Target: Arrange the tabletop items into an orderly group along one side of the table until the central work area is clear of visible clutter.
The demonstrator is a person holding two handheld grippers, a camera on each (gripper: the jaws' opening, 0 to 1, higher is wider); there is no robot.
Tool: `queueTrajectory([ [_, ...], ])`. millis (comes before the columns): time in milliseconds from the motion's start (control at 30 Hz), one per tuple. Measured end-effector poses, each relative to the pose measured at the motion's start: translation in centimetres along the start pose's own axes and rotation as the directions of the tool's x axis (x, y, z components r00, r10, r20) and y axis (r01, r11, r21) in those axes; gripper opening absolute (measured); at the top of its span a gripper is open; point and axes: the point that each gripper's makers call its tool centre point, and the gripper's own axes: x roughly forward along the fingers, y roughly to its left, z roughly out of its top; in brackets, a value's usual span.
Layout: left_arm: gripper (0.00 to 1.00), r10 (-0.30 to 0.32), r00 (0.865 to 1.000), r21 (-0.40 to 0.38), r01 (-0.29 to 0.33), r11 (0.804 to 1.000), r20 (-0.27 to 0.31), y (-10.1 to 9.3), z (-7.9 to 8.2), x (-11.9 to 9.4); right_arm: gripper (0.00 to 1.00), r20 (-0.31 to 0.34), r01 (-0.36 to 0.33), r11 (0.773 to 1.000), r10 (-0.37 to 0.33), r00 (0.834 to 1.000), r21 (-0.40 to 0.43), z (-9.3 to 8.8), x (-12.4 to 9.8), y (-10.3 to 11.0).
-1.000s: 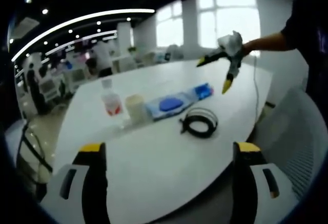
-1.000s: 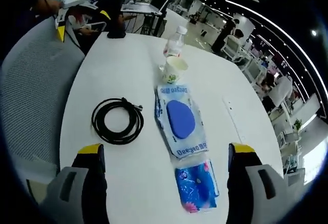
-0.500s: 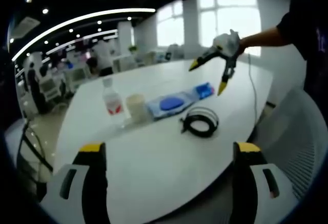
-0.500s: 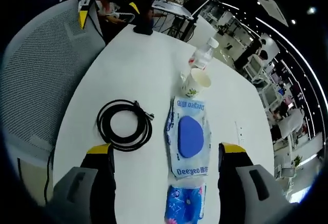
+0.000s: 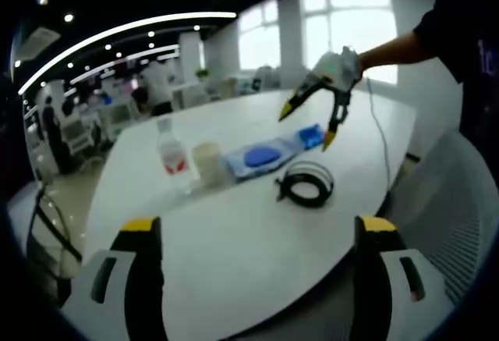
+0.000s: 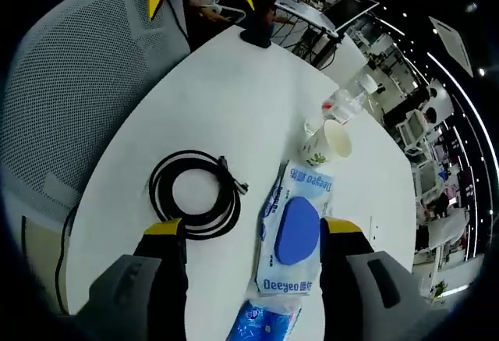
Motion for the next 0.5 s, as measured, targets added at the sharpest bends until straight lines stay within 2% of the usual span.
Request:
queueTrajectory([
  [500,1.0,0.006,1.0,-0.007,-0.006,1.0,0.005,0.2,-0.1,-0.1,0.61,-0.019,-0.079,0.992,0.078,0.997,-0.1,1.3,2.8,0.8],
])
